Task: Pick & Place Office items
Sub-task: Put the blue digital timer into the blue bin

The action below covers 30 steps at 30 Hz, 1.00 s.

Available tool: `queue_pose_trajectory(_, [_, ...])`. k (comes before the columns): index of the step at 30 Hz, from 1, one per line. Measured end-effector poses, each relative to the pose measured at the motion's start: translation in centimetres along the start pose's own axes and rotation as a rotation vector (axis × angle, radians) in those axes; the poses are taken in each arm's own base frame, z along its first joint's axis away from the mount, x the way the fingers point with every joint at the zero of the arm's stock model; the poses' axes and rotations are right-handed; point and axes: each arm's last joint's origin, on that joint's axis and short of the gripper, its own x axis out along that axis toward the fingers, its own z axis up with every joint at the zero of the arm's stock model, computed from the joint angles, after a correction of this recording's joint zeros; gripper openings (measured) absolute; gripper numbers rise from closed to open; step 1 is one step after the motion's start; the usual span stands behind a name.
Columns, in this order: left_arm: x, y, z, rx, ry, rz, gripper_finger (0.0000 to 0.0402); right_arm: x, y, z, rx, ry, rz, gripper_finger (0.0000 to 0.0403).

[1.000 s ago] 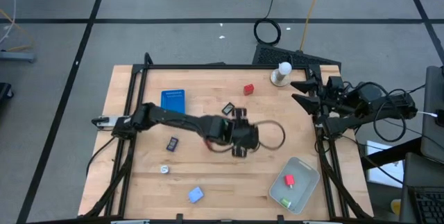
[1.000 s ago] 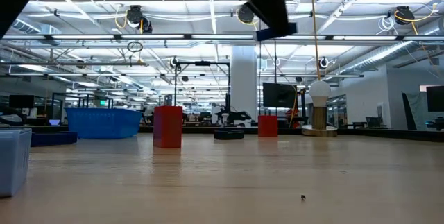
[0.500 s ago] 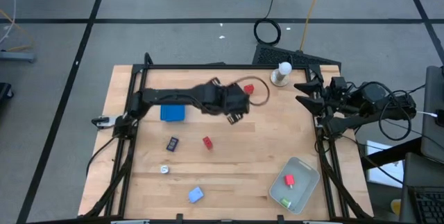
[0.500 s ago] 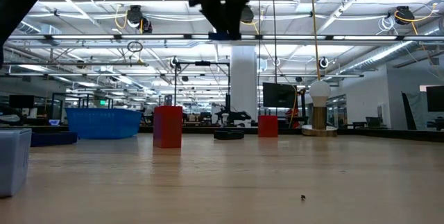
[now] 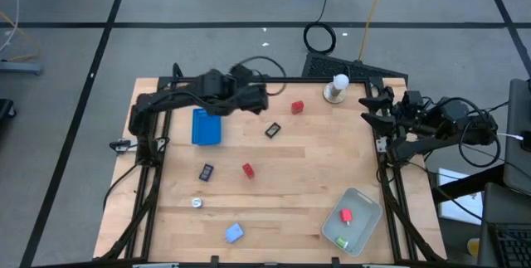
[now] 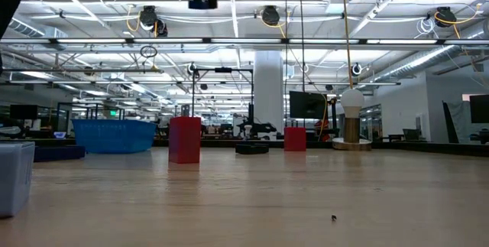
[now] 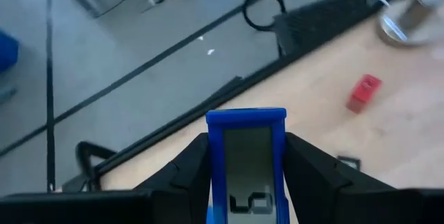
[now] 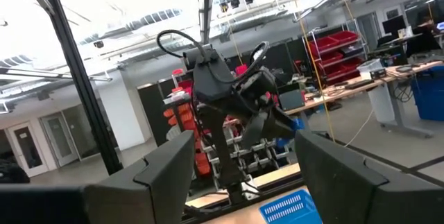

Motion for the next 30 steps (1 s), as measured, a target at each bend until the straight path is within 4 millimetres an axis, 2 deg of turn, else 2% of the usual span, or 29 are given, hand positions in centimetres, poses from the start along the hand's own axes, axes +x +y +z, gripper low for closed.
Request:
queue_pose_trajectory(7, [-0.3,2.6,1.0,-0.098,-0.016,0.032,0.0145,-0.1,-0.1,-0.1,-0.004,0.015,-0.004,0.0242])
queue_pose_trajectory(10, [0.7,3.2,1.4,-0.128,0.010,0.048,0.0145,-0.1,-0.1,-0.1,-0.004,0.017,-0.004,0.0242])
queue_pose_trajectory(13, [2.5,3.2,0.8,-0.131,0.062,0.092,0.0145,-0.1,-0.1,-0.1,0.009,0.016,-0.004,0.0242])
queue_pose_trajectory(16, [4.2,3.5,-0.6,-0.139,0.144,0.119,0.0145,-0.1,-0.1,-0.1,0.020,0.016,-0.004,0.0242])
queue_pose_trajectory(20, [5.3,4.6,-3.4,-0.176,0.191,0.161,0.0145,-0.1,0.0,-0.1,0.021,0.022,0.018,0.0242])
queue_pose_trajectory(26, [6.8,6.2,-7.8,-0.328,0.165,0.024,0.0145,-0.2,0.0,-0.1,0.020,0.022,0.018,0.0242])
queue_pose_trajectory(30, [8.8,7.2,-11.5,-0.382,0.190,-0.024,0.0145,-0.1,0.0,-0.1,0.023,0.018,0.019,0.0242])
